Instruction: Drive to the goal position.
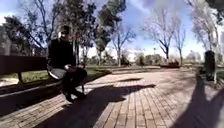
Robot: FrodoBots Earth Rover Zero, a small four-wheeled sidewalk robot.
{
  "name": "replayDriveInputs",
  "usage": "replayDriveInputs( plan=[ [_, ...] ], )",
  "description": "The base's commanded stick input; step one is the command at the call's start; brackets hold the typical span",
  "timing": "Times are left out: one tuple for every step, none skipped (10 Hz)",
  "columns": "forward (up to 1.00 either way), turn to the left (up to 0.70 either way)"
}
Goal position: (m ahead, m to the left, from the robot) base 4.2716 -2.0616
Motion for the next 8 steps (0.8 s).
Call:
replayDriveInputs(
  plan=[
    [0.70,-0.35],
    [0.70,-0.28],
    [0.70,0.00],
    [0.70,0.00],
    [0.70,0.00],
    [0.70,0.00],
    [0.70,0.00],
    [0.81,0.00]
  ],
)
